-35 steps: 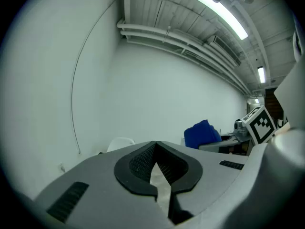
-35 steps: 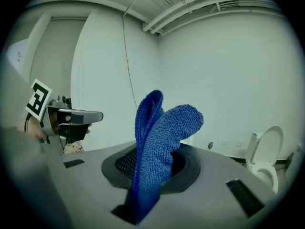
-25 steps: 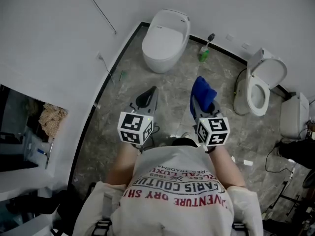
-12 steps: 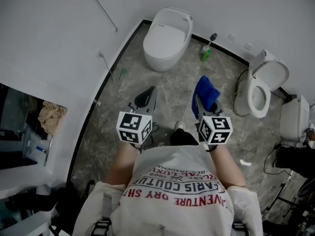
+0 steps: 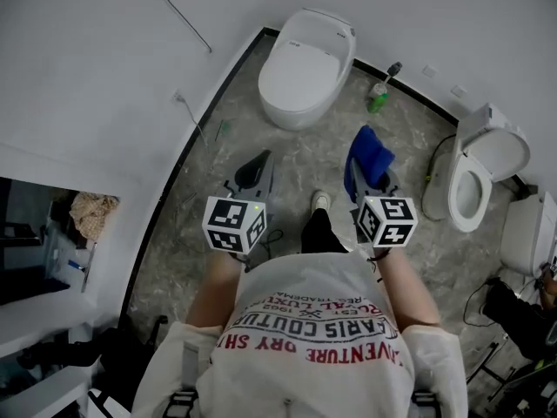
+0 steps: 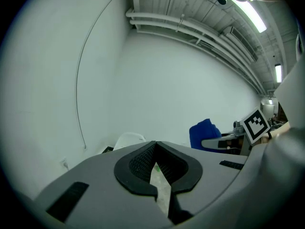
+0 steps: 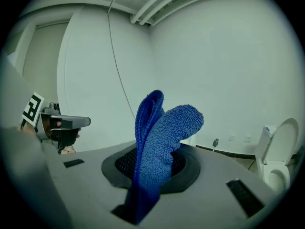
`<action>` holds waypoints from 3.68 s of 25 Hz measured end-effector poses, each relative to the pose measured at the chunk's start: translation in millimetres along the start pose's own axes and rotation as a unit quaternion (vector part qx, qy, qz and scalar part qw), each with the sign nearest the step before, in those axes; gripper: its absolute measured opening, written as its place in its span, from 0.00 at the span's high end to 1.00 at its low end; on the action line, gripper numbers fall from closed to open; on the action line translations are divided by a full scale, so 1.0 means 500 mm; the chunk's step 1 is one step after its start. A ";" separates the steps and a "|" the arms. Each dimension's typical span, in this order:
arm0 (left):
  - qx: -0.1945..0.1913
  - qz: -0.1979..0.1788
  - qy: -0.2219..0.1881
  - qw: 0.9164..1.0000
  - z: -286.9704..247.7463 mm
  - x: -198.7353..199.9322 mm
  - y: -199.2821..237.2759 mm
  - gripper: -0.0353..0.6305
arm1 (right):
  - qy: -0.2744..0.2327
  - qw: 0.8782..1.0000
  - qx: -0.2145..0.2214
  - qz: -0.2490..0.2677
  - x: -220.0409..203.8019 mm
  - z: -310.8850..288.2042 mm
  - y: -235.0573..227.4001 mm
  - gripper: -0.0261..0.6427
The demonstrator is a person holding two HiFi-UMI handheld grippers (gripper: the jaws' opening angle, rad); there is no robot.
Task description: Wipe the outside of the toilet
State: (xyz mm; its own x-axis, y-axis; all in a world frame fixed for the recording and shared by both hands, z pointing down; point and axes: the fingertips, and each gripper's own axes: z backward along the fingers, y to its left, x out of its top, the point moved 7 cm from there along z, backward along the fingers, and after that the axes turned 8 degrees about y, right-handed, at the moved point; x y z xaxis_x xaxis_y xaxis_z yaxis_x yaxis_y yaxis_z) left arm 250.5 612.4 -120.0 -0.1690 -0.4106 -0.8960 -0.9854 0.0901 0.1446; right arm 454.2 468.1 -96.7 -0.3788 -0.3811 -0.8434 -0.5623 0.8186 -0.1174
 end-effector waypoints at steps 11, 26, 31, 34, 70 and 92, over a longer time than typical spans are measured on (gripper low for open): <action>0.038 0.028 0.000 0.999 -0.347 0.170 0.067 0.94 | 0.025 0.999 0.027 0.007 0.186 -0.268 -0.292 0.85; 0.012 0.042 0.056 0.997 -0.749 0.275 0.248 0.94 | 0.067 0.997 0.009 -0.050 0.348 -0.635 -0.561 0.85; -0.019 0.030 0.058 0.998 -0.903 0.362 0.349 0.94 | 0.075 0.995 -0.011 -0.065 0.424 -0.771 -0.614 0.85; -0.039 0.021 0.063 0.997 -0.991 0.412 0.396 0.94 | 0.079 0.994 -0.022 -0.069 0.463 -0.848 -0.643 0.85; 0.117 0.175 0.164 0.964 -1.677 0.300 0.588 0.94 | 0.336 0.924 0.163 0.080 0.440 -1.741 -1.070 0.85; 0.147 0.229 0.111 0.956 -1.715 0.181 0.754 0.94 | 0.354 0.847 0.262 0.299 0.480 -1.926 -0.881 0.85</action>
State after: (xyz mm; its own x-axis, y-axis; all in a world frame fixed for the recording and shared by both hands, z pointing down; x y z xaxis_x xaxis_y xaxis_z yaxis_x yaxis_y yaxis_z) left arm -154.7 -169.0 213.5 -0.6133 -0.4463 -0.6517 -0.7643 0.5435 0.3471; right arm -96.8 -397.7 257.4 -0.9306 0.1576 -0.3304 0.2177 0.9639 -0.1535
